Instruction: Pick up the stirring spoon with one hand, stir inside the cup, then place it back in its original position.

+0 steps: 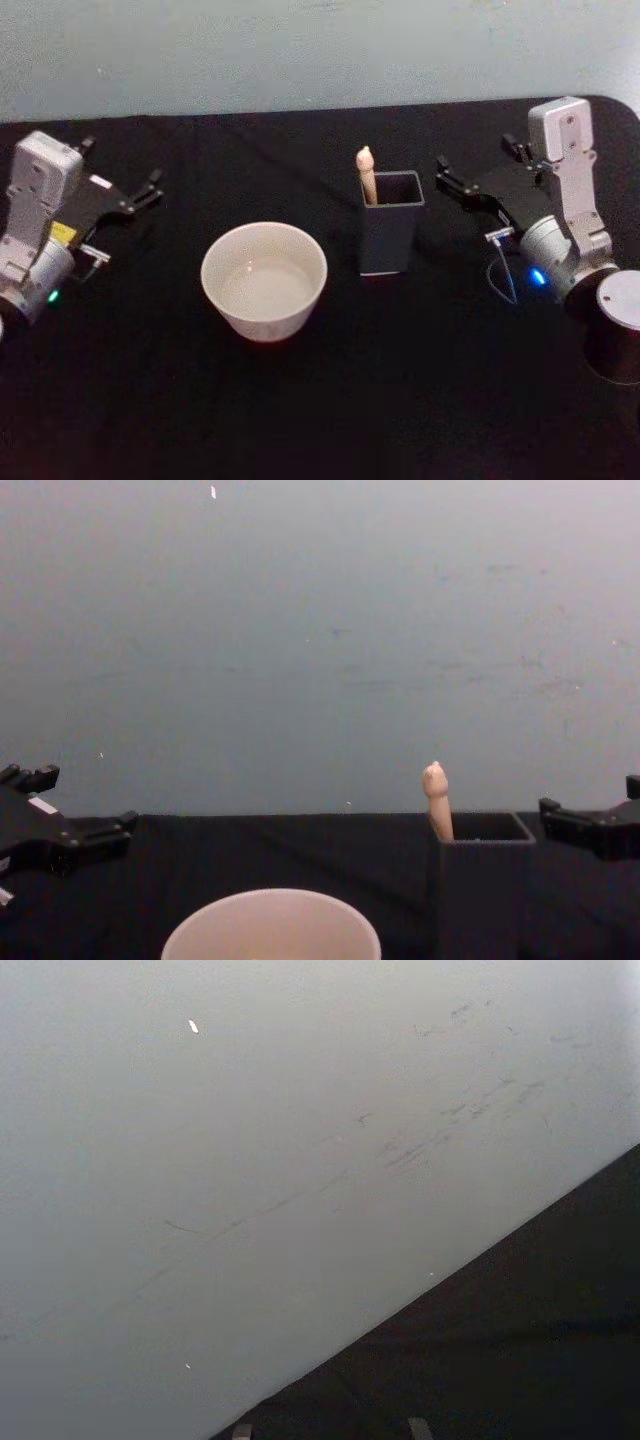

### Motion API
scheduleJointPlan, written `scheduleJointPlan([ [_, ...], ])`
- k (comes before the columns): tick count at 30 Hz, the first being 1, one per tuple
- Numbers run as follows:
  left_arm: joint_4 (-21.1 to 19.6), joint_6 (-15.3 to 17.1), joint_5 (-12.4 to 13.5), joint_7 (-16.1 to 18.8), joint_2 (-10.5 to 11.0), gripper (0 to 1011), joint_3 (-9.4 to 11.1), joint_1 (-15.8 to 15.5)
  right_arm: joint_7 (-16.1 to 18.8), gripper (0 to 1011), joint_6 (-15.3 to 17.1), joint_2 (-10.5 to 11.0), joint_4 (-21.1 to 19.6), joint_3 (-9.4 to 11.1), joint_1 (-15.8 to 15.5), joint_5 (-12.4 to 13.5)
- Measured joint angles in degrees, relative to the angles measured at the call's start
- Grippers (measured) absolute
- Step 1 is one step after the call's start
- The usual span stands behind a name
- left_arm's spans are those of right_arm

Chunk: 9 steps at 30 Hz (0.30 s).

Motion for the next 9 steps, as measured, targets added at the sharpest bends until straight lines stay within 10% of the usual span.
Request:
scheduleJointPlan([
  [9,0.0,0.0,0.0,0.0,0.0,1001,0.0,0.0,0.0,1000,0.0,0.0,0.0,0.0,0.0,0.0],
])
